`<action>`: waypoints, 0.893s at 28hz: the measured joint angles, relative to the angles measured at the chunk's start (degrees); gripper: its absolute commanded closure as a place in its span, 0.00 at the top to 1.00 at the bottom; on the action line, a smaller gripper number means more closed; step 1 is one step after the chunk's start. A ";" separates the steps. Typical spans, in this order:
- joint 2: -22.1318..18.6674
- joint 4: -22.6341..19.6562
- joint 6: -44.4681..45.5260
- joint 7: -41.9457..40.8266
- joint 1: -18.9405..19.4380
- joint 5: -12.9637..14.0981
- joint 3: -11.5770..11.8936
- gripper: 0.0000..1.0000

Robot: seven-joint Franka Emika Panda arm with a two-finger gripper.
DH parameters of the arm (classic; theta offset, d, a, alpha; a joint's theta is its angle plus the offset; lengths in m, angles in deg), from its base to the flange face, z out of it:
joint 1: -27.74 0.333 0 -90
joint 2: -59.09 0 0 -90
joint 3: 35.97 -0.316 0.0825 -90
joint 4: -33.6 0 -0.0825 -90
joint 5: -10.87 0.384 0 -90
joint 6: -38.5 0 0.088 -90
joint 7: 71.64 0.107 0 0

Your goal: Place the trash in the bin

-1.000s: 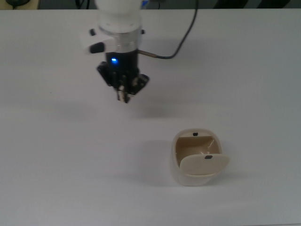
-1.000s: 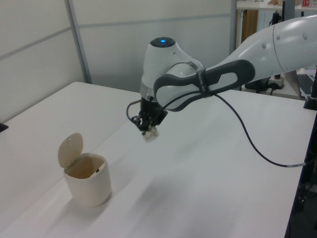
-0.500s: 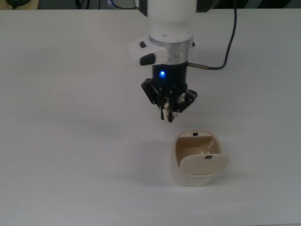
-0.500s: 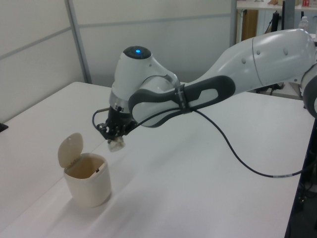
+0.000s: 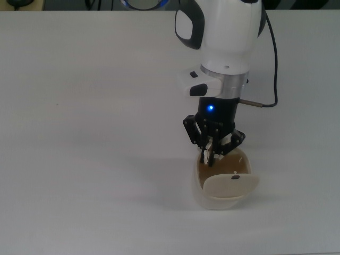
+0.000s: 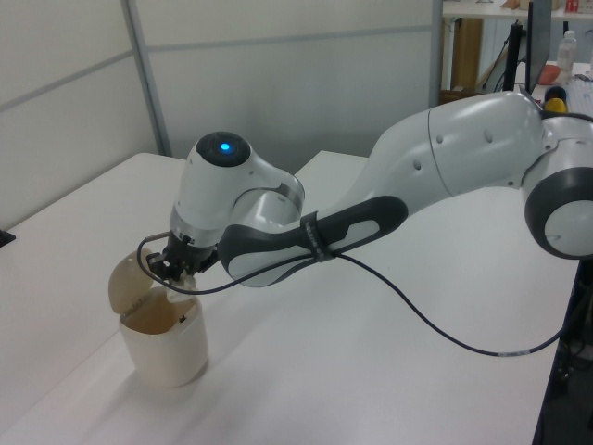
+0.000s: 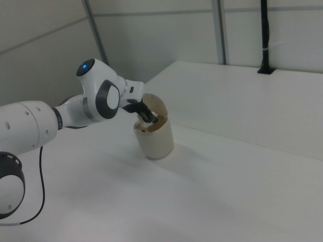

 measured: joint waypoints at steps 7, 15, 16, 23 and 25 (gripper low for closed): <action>1.19 0.68 -0.40 2.09 0.49 -1.09 0.00 1.00; 1.20 0.85 -0.40 2.11 0.51 -1.09 0.00 1.00; 1.20 0.93 -0.40 2.11 0.51 -1.09 0.00 1.00; -0.59 1.47 3.64 1.44 0.14 -0.79 0.07 1.00; -1.59 1.35 7.23 -0.91 -0.21 1.03 0.13 1.00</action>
